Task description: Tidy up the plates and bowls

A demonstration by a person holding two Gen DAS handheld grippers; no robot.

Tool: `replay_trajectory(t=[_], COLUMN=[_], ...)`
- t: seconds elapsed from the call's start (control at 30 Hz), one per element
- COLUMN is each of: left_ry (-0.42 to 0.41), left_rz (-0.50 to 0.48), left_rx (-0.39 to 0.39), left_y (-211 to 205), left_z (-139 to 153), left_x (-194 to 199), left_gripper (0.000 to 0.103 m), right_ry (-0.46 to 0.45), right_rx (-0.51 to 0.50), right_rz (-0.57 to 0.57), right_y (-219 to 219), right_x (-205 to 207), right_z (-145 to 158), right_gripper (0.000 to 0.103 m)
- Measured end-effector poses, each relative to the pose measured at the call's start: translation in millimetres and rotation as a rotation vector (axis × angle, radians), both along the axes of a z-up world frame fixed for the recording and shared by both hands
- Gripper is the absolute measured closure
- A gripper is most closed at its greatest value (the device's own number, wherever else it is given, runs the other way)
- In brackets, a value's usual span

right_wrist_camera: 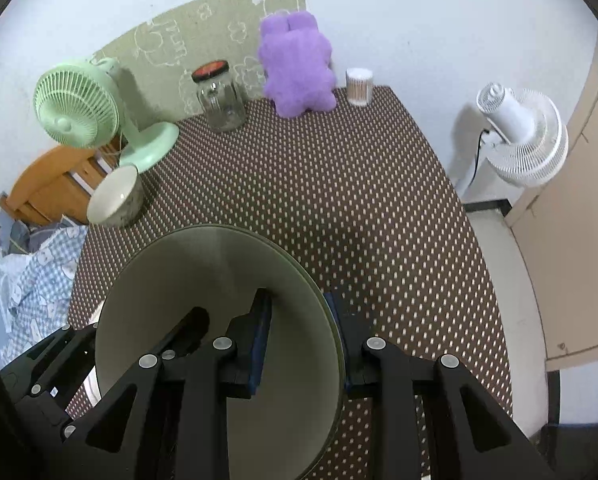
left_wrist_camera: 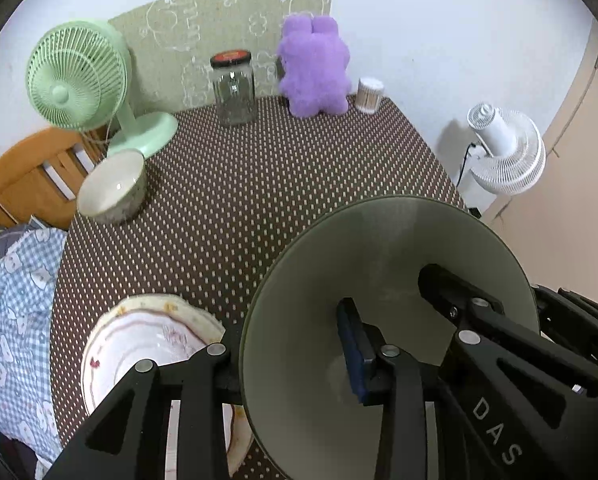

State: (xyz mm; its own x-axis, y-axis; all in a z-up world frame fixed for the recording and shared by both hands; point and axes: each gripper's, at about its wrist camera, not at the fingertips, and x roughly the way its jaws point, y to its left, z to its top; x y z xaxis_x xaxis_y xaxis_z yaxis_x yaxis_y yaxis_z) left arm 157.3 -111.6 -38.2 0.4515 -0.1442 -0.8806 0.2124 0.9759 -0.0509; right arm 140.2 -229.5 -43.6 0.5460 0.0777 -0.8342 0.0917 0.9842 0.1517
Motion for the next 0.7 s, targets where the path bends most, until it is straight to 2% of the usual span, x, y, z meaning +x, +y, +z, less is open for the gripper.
replay_trajectory(t=[0.47,0.7], left_ry=[0.111,0.127], left_rz=[-0.016,-0.020], left_rx=[-0.002,0.024], left_y=[1,2], left_z=[-39,-50], left_x=[-25,-25], left_gripper=[0.067,0.067], right_ry=[0.112,0.143], right_rx=[0.001,0.028], right_rz=[-0.027,-0.030], right_y=[2,2], right_x=[-23,-21], right_z=[-45,-60], right_gripper=[0.071,0.071])
